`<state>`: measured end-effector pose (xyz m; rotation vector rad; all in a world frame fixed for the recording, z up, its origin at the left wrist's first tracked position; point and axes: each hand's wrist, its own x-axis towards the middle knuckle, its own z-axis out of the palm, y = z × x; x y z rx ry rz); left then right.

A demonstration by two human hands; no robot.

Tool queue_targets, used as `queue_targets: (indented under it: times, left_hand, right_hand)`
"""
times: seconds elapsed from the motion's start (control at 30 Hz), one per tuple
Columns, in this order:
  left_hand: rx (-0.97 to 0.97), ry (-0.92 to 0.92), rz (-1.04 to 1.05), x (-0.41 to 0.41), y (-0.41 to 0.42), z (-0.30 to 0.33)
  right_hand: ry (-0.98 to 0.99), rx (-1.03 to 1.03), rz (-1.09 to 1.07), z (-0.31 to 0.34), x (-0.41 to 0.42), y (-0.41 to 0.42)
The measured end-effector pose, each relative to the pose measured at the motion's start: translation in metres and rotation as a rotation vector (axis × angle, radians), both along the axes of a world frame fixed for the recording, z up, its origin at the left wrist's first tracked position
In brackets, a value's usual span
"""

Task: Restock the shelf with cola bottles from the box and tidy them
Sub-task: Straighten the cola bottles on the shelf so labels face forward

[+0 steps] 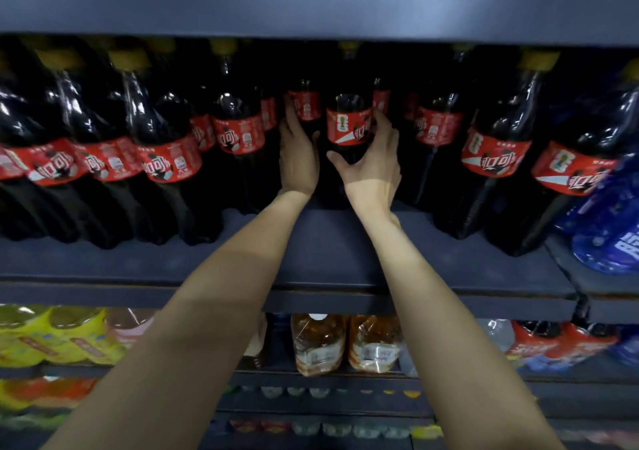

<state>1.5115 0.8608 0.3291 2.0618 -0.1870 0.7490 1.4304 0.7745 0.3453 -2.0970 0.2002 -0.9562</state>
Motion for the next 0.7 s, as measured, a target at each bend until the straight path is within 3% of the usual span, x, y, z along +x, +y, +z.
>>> queue_targets:
  times: [0.27, 0.37, 0.5, 0.7]
  left_hand:
    - [0.109, 0.004, -0.042, 0.018, 0.005, -0.001]
    - [0.237, 0.082, -0.006, 0.018, 0.006, -0.006]
    - [0.268, 0.166, 0.052, 0.018, 0.005, -0.007]
    - [0.335, 0.037, 0.161, 0.024, -0.002, -0.016]
  right_hand:
    - [0.010, -0.036, -0.007, -0.005, 0.016, -0.013]
    - [0.027, -0.036, 0.021, -0.004, 0.013, -0.018]
    - [0.072, -0.042, 0.079, -0.005, 0.009, -0.025]
    - [0.114, -0.024, 0.195, -0.013, 0.007, -0.034]
